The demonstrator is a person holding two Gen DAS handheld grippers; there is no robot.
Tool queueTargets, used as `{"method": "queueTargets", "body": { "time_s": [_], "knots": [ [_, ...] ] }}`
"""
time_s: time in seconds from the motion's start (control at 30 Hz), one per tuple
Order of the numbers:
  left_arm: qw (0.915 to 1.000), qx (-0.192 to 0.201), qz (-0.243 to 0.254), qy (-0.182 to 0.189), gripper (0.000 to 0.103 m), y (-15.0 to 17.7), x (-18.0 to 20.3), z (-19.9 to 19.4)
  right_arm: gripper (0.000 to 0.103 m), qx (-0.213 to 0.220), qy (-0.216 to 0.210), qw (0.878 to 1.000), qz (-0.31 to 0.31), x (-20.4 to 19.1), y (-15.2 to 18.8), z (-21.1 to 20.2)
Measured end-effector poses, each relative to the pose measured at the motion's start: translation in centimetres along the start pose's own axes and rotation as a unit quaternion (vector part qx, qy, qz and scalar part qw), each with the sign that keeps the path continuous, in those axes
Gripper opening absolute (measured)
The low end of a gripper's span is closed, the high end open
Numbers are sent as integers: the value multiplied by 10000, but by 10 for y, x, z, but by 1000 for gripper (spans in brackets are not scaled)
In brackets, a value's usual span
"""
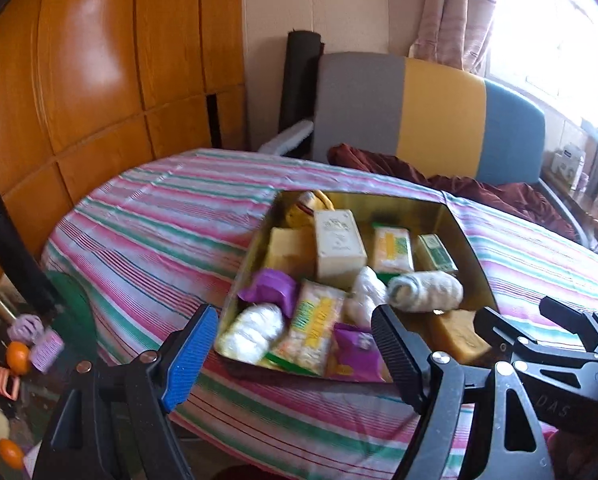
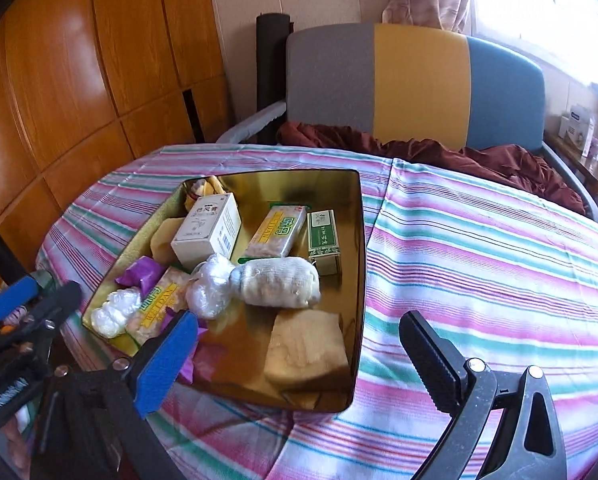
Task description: Organize objects
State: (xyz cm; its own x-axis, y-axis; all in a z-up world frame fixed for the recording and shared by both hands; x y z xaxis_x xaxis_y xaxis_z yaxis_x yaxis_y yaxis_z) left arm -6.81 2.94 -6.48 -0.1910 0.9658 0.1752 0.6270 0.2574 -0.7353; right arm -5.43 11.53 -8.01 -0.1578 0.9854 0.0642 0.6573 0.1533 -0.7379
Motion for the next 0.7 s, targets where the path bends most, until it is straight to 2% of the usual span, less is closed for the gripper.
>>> {"method": "queueTargets", "body": {
  "time_s": [0.13, 0.43, 0.53, 0.7],
  "knots": [
    [9999, -84, -26, 109, 80, 5, 3, 0, 102, 23, 0, 10000, 17, -1, 1, -2],
    [9999, 81, 6, 100, 80, 2, 2, -4, 102, -66, -48, 10000, -16, -6, 5, 3],
    [9998, 180, 26, 46, 74, 1, 1, -5, 102, -113, -59, 9999, -37, -8, 7, 6],
    [9998, 179, -19, 14, 72, -1, -3, -3, 102, -155, -81, 9998, -87, -11, 8, 9]
  ]
}}
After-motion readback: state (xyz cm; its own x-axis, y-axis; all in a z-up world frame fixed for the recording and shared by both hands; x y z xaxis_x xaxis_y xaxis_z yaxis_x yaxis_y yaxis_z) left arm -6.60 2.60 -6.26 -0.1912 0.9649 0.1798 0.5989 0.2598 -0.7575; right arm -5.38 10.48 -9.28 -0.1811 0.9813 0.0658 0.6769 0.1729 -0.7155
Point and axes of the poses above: each gripper's, at about its wrist camera, not at the fingertips, and z roughly the way its jaws point, x to its right, y to its underside, the point moved 9 cm from there along z, roughly the way its jaws point, and after that the axes turned 13 degrees about -z, right-handed, at the moved point
